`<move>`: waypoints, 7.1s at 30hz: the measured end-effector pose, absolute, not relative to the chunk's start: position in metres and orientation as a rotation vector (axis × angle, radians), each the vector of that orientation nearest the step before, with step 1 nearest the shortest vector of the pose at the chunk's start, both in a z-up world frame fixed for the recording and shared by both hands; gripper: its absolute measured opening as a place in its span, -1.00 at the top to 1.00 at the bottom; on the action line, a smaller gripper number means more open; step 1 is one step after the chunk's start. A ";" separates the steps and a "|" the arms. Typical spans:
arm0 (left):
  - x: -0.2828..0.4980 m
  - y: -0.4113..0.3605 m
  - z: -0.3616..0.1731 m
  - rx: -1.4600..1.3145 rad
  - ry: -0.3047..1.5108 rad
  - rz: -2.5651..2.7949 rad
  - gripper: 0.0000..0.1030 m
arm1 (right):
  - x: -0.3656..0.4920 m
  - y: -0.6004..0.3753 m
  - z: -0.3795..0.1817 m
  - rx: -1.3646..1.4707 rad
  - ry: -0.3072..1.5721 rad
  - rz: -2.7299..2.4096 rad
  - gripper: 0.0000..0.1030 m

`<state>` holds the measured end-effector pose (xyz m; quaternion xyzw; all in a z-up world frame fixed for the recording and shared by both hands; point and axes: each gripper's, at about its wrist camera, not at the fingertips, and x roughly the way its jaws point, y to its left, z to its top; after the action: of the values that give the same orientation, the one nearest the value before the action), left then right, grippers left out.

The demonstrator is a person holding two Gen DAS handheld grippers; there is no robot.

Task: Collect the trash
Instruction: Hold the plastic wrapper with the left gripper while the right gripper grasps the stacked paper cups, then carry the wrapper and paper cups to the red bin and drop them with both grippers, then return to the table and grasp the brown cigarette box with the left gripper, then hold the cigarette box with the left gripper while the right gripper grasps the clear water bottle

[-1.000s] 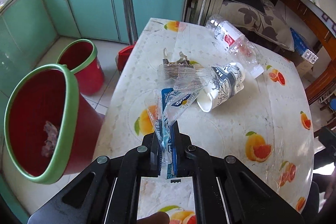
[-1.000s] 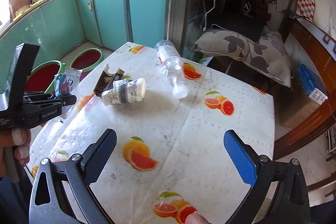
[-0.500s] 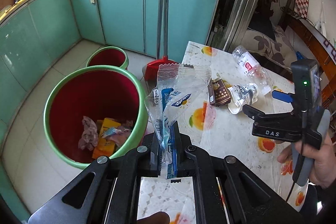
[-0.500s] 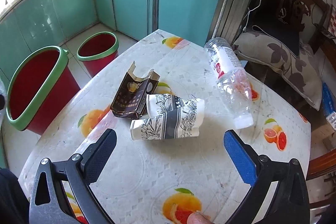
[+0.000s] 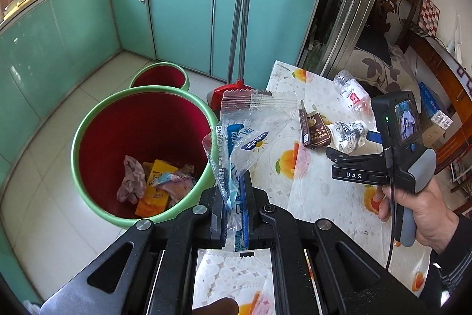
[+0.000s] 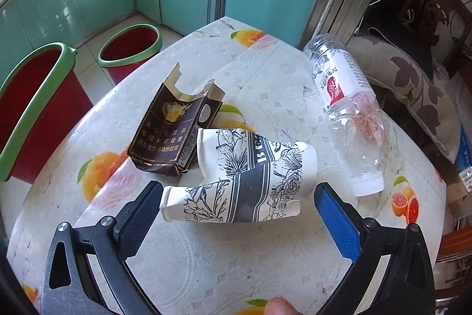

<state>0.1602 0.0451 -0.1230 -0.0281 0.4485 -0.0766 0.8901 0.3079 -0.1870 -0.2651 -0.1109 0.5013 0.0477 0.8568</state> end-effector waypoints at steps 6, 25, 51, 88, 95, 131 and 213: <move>0.157 0.049 -0.123 -0.066 0.930 -0.153 0.87 | 0.302 -0.187 -0.255 -0.257 1.020 0.088 -0.61; 0.181 0.105 -0.111 -0.107 0.878 -0.057 0.87 | 0.226 -0.151 -0.144 -0.238 0.868 0.151 -0.61; 0.193 0.245 -0.116 -0.285 0.803 0.200 -0.99 | 0.242 0.030 -0.111 -0.309 0.783 0.423 -0.61; 0.096 0.363 -0.122 -0.384 0.765 0.439 -0.99 | 0.297 0.174 -0.232 -0.461 0.927 0.477 -0.89; 0.097 0.356 -0.116 -0.373 0.760 0.423 -0.99 | 0.292 0.164 -0.218 -0.438 0.909 0.470 -0.91; 0.127 -0.033 -0.035 0.027 0.761 -0.349 -0.99 | 0.119 -0.281 -0.058 -0.095 0.750 -0.106 -0.92; 0.260 -0.046 -0.143 -0.017 0.954 -0.198 0.24 | 0.427 -0.263 -0.259 -0.275 1.052 -0.047 -0.89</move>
<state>0.2604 -0.0465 -0.1430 -0.0084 0.4585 -0.0951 0.8835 0.4275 -0.2629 -0.2588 -0.1308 0.5003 -0.0225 0.8556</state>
